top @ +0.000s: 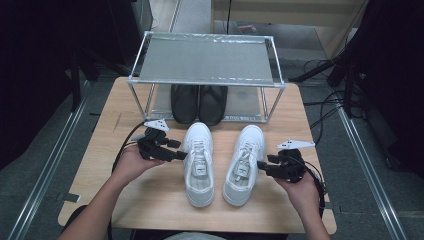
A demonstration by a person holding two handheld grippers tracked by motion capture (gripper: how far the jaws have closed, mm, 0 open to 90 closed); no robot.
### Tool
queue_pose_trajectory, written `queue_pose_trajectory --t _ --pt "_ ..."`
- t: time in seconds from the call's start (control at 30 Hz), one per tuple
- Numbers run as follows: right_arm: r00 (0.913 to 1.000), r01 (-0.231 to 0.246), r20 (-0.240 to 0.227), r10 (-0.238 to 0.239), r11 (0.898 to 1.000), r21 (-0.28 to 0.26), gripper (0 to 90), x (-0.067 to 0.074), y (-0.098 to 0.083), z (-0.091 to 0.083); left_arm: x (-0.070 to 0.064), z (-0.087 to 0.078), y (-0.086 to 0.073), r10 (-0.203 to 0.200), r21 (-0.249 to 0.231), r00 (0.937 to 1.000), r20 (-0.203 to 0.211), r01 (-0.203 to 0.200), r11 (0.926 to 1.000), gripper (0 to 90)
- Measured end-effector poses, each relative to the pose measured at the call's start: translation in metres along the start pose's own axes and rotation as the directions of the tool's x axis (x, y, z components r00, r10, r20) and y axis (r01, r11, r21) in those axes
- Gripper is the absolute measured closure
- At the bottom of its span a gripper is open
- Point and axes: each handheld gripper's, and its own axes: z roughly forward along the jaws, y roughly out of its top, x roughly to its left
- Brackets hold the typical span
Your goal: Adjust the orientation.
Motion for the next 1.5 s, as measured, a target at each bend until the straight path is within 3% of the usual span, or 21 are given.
queue_pose_trajectory --t 0.27,0.47,0.53,0.77,1.1,1.23,1.33,1.5 --pt "0.9999 -0.013 -0.001 0.013 1.000 0.002 60.9 0.005 0.000 0.001 0.000 0.000 0.000 0.000 0.001 1.0000 0.000 0.000 1.0000 40.1" --pt "0.9996 0.010 -0.028 -0.010 1.000 0.010 83.3 0.012 0.001 0.002 0.000 0.000 0.000 0.000 0.001 1.0000 0.000 0.000 1.0000 40.1" --pt "0.9990 -0.001 -0.045 0.002 1.000 0.023 90.0 0.014 0.002 0.001 0.000 0.000 0.000 0.000 0.000 1.0000 0.000 0.000 1.0000 40.1" --pt "0.9981 -0.005 -0.061 0.007 0.999 0.034 90.0 0.013 0.005 0.004 0.001 0.000 0.000 0.001 0.002 1.0000 -0.003 -0.001 1.0000 40.1" --pt "0.9956 0.031 -0.090 -0.028 0.999 0.040 90.0 0.016 0.012 0.013 -0.001 -0.002 -0.004 -0.005 0.007 1.0000 -0.007 0.005 1.0000 40.0" --pt "0.9959 0.045 -0.080 -0.042 0.998 0.038 90.0 0.016 0.015 0.012 -0.002 -0.002 -0.007 -0.006 0.011 0.9999 -0.012 0.006 0.9999 40.1" --pt "0.9971 0.020 -0.073 -0.019 1.000 0.007 90.0 0.007 0.020 0.010 -0.003 -0.001 -0.009 -0.006 0.015 0.9999 -0.012 0.006 0.9999 40.5" --pt "0.9988 0.001 -0.050 0.000 1.000 0.026 90.0 -0.003 0.027 0.022 -0.004 -0.001 -0.011 0.000 0.022 0.9999 -0.017 0.000 0.9998 40.8"
